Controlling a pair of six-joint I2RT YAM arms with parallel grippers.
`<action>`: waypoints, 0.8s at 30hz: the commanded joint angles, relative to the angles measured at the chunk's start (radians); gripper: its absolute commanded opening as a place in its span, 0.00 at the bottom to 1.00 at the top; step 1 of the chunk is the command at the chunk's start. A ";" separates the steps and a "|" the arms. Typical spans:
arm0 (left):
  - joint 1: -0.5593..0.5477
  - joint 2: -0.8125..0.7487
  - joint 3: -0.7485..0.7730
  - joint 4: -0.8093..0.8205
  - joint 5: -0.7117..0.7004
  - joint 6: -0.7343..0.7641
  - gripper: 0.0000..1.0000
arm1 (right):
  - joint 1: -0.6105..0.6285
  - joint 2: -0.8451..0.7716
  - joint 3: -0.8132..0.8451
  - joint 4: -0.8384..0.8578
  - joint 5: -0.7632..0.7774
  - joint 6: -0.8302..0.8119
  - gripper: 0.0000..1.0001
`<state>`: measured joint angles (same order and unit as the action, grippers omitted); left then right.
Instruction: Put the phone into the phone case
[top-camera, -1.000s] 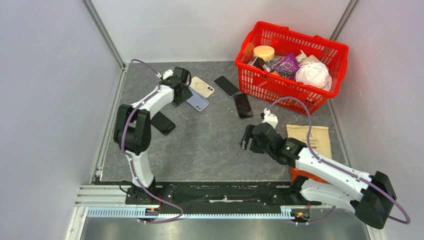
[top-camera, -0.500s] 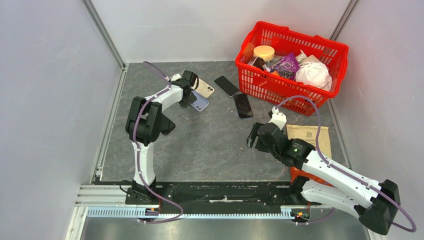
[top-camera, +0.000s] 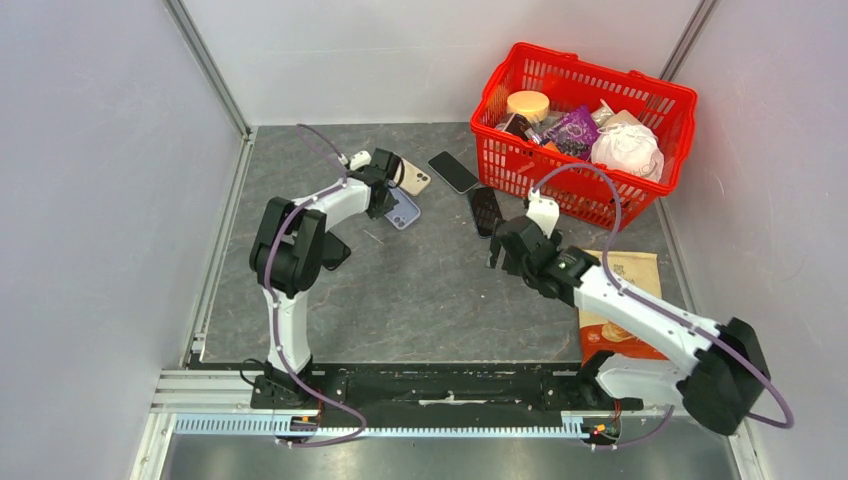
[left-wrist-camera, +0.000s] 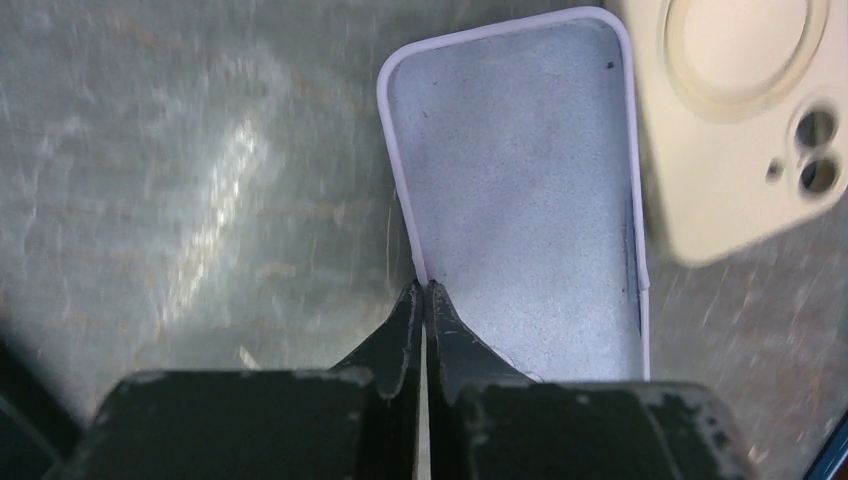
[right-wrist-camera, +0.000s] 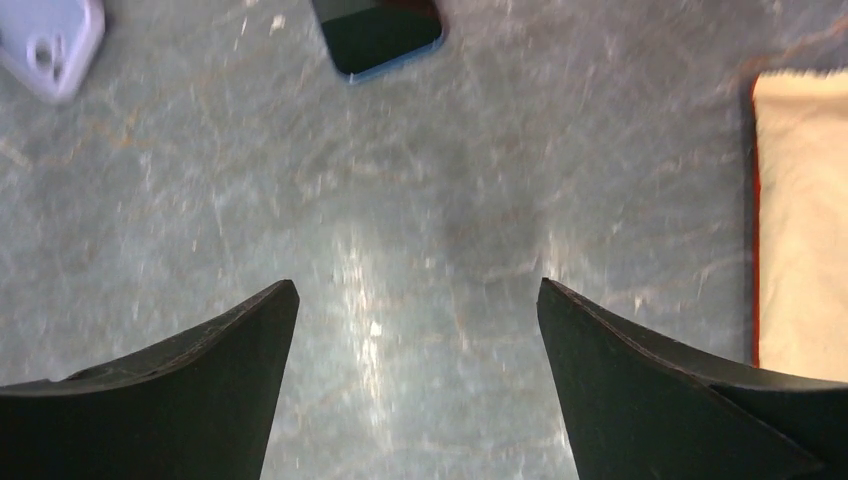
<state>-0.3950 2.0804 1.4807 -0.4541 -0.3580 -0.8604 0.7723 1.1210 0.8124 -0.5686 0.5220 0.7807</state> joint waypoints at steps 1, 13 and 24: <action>-0.089 -0.142 -0.139 -0.037 0.069 0.086 0.02 | -0.119 0.124 0.068 0.185 -0.018 -0.144 0.97; -0.209 -0.398 -0.466 -0.002 0.229 0.142 0.02 | -0.303 0.479 0.091 0.622 -0.262 -0.320 0.97; -0.249 -0.478 -0.537 0.002 0.307 0.165 0.02 | -0.304 0.690 0.257 0.550 -0.234 -0.463 0.97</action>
<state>-0.6292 1.6497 0.9562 -0.4522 -0.0959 -0.7349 0.4728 1.7786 0.9802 -0.0105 0.2649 0.3977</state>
